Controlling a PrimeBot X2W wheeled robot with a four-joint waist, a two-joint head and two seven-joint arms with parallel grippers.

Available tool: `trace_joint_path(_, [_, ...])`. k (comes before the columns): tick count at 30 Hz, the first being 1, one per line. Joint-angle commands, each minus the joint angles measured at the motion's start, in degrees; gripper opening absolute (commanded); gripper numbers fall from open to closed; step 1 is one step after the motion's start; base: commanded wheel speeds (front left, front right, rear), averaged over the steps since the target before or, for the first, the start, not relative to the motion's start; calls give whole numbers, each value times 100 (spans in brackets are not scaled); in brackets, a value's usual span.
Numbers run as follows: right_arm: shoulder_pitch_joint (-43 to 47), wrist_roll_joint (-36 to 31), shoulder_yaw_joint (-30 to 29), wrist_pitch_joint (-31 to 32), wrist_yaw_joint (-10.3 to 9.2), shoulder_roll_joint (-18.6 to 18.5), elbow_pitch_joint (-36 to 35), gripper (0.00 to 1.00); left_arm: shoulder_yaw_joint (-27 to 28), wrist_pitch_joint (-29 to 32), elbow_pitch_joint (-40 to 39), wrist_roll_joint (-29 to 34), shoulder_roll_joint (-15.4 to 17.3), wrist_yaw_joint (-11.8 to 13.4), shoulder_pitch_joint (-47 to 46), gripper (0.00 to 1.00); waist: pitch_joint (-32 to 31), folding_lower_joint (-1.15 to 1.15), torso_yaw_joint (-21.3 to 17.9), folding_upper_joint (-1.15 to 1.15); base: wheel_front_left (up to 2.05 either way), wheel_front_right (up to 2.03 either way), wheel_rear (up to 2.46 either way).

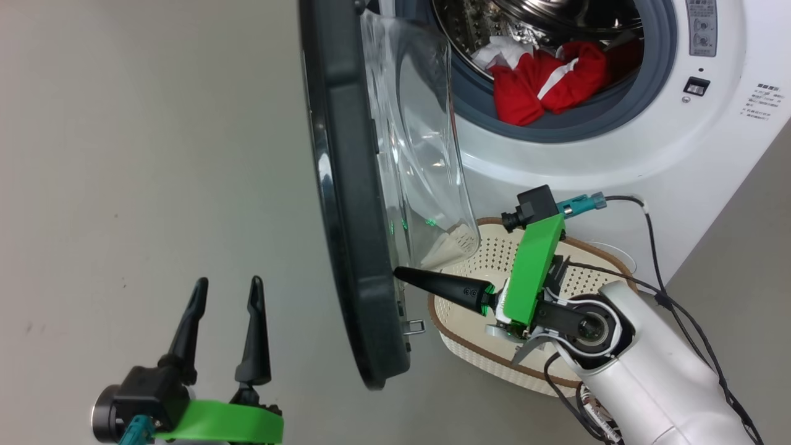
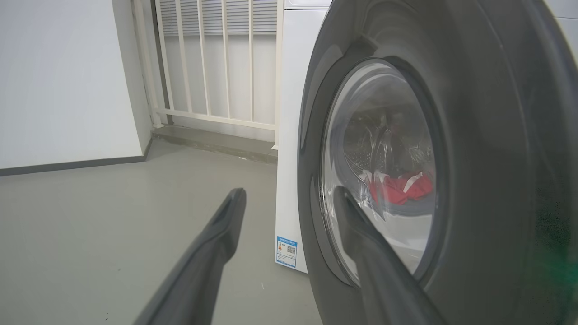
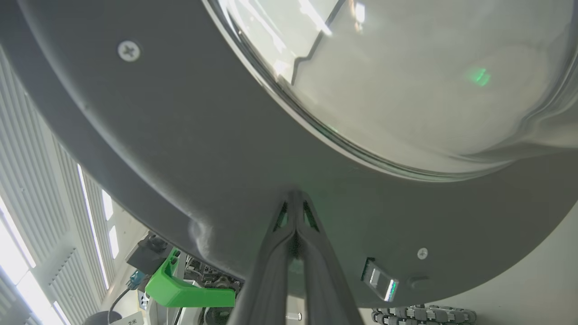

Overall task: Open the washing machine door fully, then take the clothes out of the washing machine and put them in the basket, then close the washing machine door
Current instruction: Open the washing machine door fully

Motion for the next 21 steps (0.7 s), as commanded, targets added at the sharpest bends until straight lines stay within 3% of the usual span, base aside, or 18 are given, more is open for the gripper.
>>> trace_joint_path(1, [-48, -181, 87, -149, 30, 143, -109, 0, 194, -28, -112, -39, 99, -11, -18, 100, -19, 0, -10, 0, 0, 0, 0])
trace_joint_path(3, [-66, -474, 131, -421, 30, 87, -34, 5, 180, -28, -98, -49, 99, -15, -6, 100, -46, 0, -19, 0, 0, 0, 0])
trace_joint_path(4, [-75, -640, 158, -579, 30, 51, -7, 35, 175, -28, -91, -52, 99, -17, -1, 100, -57, 0, -23, 0, 0, 0, 0])
trace_joint_path(5, [-84, -832, 196, -751, 30, 0, 8, 59, 169, -28, -79, -58, 99, -23, 4, 100, -70, 0, -28, 0, 0, 0, 0])
trace_joint_path(6, [-84, -1039, 238, -947, 30, -57, 30, 100, 165, -28, -64, -61, 99, -30, 7, 100, -87, 0, -34, 0, 0, 0, 0])
trace_joint_path(15, [-31, -2881, 718, -2723, 30, -488, 299, 100, 292, -28, 0, -37, 99, -126, -1, 100, -232, 0, -128, 0, 0, 0, 0])
trace_joint_path(21, [-47, -3968, 800, -3732, 30, -581, 527, 100, 389, -28, -60, 35, 99, -103, 53, 100, -286, 0, -223, 0, 0, 0, 0])
